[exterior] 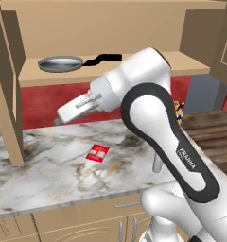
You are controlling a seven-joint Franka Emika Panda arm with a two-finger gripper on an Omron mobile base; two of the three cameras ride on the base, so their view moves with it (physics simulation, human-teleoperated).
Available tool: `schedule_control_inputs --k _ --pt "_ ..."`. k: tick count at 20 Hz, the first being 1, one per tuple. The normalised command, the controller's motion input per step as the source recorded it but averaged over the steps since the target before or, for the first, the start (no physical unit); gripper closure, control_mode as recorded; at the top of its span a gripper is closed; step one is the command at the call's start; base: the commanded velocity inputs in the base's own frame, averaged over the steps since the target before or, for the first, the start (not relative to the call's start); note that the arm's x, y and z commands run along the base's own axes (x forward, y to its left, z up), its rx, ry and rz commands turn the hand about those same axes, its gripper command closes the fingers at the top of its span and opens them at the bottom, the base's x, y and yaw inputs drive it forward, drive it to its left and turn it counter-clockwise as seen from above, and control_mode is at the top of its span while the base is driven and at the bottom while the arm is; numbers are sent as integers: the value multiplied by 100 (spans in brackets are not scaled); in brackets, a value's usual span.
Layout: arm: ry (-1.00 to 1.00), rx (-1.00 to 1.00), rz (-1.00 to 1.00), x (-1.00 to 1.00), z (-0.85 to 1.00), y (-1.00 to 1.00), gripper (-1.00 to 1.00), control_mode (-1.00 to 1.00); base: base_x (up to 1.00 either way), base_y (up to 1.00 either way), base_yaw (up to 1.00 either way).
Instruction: Pick the pan from the cabinet and place it on the stove. Then turn on the stove burner for the pan.
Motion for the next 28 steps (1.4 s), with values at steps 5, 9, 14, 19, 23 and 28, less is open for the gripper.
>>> schedule_control_inputs --k 5,9,14,19,23,28 --pt "-28 -9 0 0 10 -54 -100 -100 0 0 0" --pt "-28 -6 0 4 12 -61 -100 -100 0 0 0" --pt "-25 -5 0 12 17 -60 -100 -100 0 0 0" --pt "-20 -3 0 22 19 -58 -100 -100 0 0 0" --pt "-15 -1 0 28 17 -58 -100 -100 0 0 0" --pt "-12 -1 -1 32 14 -45 -100 -100 0 0 0"
